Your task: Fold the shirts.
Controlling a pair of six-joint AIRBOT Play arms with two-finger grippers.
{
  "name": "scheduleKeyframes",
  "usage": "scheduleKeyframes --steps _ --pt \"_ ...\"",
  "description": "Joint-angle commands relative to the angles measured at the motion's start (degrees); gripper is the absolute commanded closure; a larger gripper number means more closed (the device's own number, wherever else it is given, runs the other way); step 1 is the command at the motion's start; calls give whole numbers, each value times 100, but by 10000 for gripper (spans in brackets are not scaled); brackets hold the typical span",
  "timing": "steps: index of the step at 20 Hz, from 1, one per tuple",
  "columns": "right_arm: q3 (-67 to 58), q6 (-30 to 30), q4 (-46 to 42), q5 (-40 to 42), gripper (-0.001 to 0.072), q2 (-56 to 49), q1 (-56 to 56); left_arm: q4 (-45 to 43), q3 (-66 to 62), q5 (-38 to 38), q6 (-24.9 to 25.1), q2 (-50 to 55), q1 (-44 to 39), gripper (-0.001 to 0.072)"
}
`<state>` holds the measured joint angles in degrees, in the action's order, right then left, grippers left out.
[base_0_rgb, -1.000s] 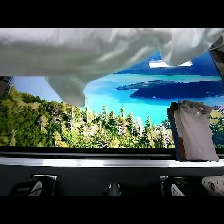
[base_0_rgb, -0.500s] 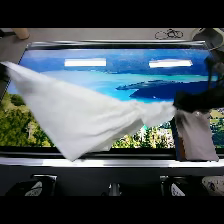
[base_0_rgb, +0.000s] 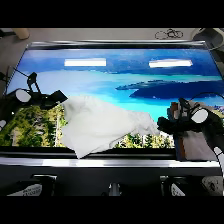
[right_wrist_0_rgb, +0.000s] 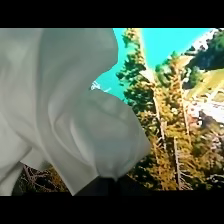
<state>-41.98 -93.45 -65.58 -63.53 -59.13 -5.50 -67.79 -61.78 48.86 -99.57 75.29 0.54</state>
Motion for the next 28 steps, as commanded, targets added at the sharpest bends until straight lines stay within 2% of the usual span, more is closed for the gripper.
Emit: scheduleKeyframes --steps 1,4,6,8,11,14,17,20,24,26,27,28 --pt "122 31 48 90 692 -9 0 -367 -839 1891 315 133 542 -13" --pt "122 131 50 90 692 -9 0 -1182 -697 2828 315 -118 844 -13" --pt "122 284 48 87 692 -9 0 -1296 -120 2975 306 -428 820 -13" --pt "122 378 46 87 692 -9 0 -691 796 2787 295 -892 658 -13" --pt "122 415 48 92 691 -9 0 129 2138 2597 286 -1598 -17 -13" --pt "122 415 48 96 691 -9 0 455 3042 2389 -166 -2046 -986 -13" --pt "122 415 46 94 691 -9 0 490 3501 1777 -671 -2070 -1818 -13" --pt "122 422 46 59 691 -9 0 678 3670 986 -1010 -2068 -2243 -13" --pt "122 481 46 50 691 -9 0 1082 3692 581 -1104 -1770 -2573 -4" --pt "122 483 44 52 691 -9 0 1075 3692 424 -1106 -1591 -2693 238" --pt "120 533 44 55 691 -9 0 1075 3687 326 -1106 -1537 -2691 404" --pt "96 634 39 46 691 -9 0 1067 3674 247 -1099 -1539 -2662 649"
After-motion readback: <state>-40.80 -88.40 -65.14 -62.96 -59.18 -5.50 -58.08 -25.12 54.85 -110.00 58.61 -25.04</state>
